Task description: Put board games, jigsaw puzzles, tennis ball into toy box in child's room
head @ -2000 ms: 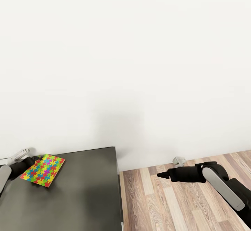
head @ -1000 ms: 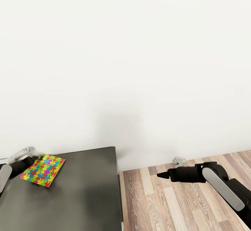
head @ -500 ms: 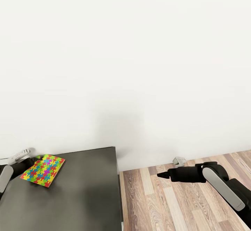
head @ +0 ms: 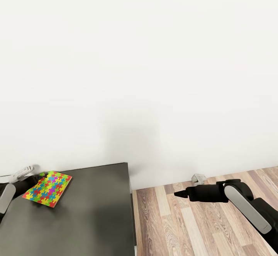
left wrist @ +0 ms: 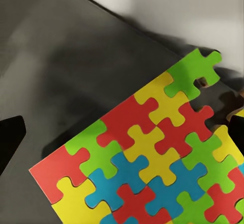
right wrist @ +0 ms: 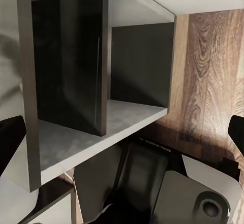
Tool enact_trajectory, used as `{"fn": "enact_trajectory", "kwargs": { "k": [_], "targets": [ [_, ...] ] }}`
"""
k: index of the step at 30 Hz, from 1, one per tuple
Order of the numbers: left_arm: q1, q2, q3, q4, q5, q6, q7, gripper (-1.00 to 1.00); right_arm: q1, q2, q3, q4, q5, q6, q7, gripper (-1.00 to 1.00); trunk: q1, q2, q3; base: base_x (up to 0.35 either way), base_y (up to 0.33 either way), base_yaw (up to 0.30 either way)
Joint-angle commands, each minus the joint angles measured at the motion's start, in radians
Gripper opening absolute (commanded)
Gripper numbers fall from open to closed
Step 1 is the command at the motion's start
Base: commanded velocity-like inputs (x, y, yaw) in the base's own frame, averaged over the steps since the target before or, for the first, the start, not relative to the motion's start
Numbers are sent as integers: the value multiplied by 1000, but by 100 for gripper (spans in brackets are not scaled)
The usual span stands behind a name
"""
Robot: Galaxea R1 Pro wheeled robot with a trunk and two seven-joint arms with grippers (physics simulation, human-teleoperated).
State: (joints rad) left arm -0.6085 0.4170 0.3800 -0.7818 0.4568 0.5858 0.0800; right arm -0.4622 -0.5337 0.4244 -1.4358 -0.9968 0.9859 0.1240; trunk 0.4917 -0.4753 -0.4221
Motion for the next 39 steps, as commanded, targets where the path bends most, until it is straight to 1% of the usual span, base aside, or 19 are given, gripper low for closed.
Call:
{"fn": "enact_trajectory", "kwargs": {
  "k": [1, 4, 9, 11, 17, 27, 39],
  "targets": [
    [-1, 0, 0, -2, 11, 5, 8, 100, -1, -1, 1, 0, 10, 2, 10, 100, 0, -2, -1, 0, 0, 0],
    [-2, -1, -4, 0, 8, 4, 8, 100, -1, -1, 1, -1, 10, 2, 10, 100, 0, -2, -1, 0, 0, 0],
    [-4, -1, -22, 2, 6, 3, 8, 100, -1, -3, 1, -2, 10, 2, 11, 100, 0, -2, -1, 0, 0, 0],
    [-5, 0, -37, 6, 5, 2, 8, 100, -1, -4, 1, -3, 10, 2, 12, 100, 0, -2, -1, 0, 0, 0],
    [-6, -1, -56, 18, 4, -6, 9, 100, -1, -4, 1, -4, 10, 3, 13, 100, 0, -2, -1, 0, 0, 0],
    [-10, -3, -67, 35, 5, -26, 6, 100, -1, -5, -1, -4, 9, 9, 14, 100, 0, -2, -1, 0, 0, 0],
    [-14, -6, -71, 63, 4, -32, -27, 100, -1, -5, -9, -5, 9, 12, 14, 100, 0, -2, -1, 0, 0, 0]
  ]
}}
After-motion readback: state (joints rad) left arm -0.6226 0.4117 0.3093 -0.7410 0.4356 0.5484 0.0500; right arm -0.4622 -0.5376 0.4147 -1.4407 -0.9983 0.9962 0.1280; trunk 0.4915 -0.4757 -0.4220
